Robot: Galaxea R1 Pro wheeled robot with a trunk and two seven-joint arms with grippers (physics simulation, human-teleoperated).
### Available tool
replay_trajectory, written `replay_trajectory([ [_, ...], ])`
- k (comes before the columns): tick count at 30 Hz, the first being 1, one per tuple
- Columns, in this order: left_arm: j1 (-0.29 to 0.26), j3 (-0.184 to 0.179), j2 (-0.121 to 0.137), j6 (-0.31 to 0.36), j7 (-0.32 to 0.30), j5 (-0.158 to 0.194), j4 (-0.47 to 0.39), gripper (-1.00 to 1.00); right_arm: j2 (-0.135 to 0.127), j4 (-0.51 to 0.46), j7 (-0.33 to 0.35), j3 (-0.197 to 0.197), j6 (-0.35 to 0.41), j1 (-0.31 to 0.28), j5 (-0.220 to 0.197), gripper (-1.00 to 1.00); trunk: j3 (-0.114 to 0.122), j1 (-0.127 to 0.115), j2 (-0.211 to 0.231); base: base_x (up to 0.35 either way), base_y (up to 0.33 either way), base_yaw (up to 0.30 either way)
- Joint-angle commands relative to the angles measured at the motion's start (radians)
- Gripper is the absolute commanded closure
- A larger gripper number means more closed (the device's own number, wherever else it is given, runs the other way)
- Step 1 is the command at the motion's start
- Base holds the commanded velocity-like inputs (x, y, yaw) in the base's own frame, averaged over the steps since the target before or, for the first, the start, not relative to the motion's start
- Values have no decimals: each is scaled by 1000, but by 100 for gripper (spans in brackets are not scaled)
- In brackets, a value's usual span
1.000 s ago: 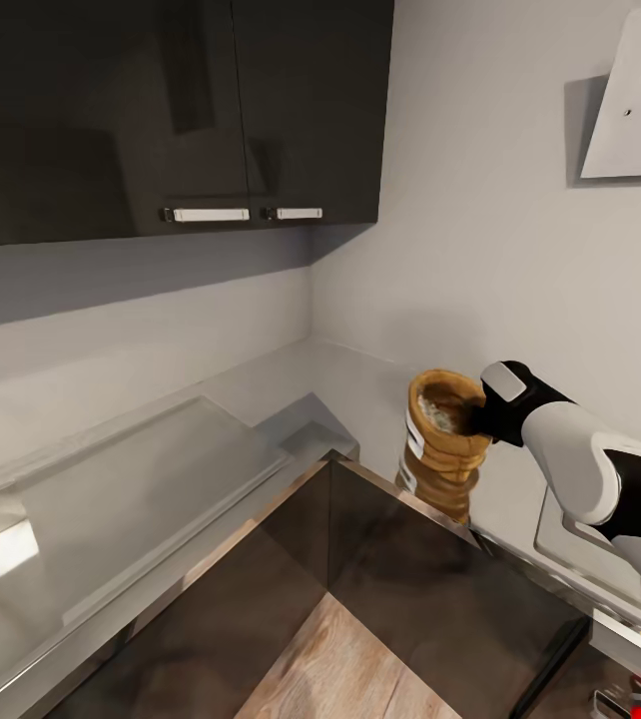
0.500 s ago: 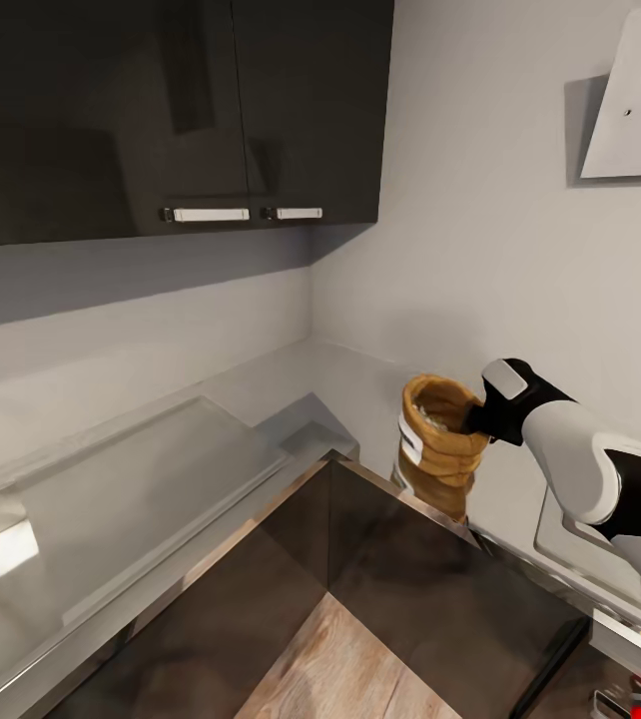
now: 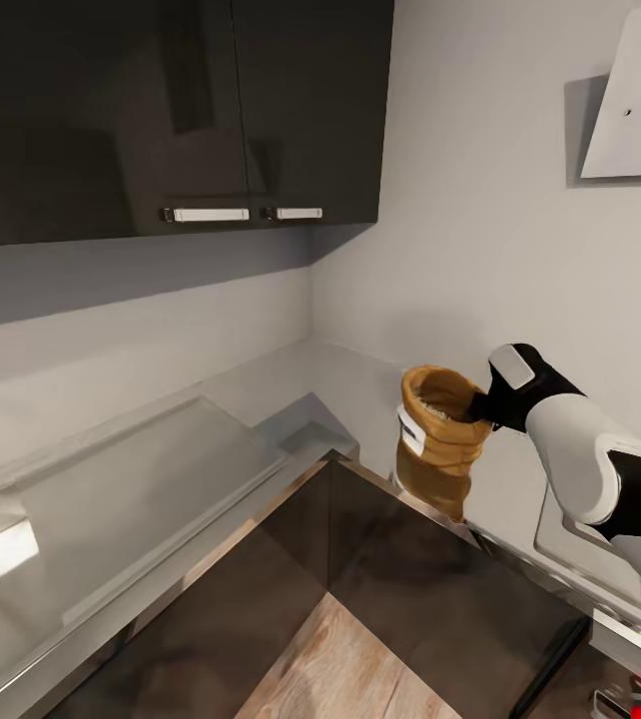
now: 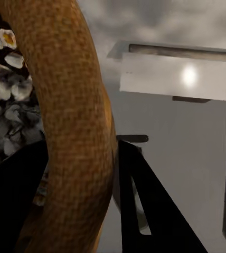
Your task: In the kitchen, take the popcorn bag from the countertop, put it into the microwave, and heat it until the popcorn is cooked so the cooked popcorn ends up inside the bag.
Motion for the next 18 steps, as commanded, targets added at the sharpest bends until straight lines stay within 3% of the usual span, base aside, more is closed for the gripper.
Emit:
replay_trajectory([
  [1, 0, 0, 0, -1, 2, 1, -2, -100, 1, -38, -12, 0, 29, 0, -11, 100, -1, 0, -1, 0, 0, 0],
  [4, 0, 0, 0, -1, 2, 1, -2, -100, 1, -161, -13, -2, 130, 0, -11, 100, -1, 0, -1, 0, 0, 0],
  [16, 0, 1, -1, -1, 2, 1, -2, -100, -7, -269, -14, -8, 130, 0, -11, 100, -1, 0, -1, 0, 0, 0],
  [17, 0, 2, -1, -1, 2, 1, -2, -100, -7, -271, -15, -55, 130, 0, -12, 100, -1, 0, -1, -7, 0, 0],
  [18, 0, 1, -2, -1, 2, 1, -2, -100, -7, -271, -15, -64, 130, 0, -12, 100, -1, 0, -1, -284, 0, 0],
])
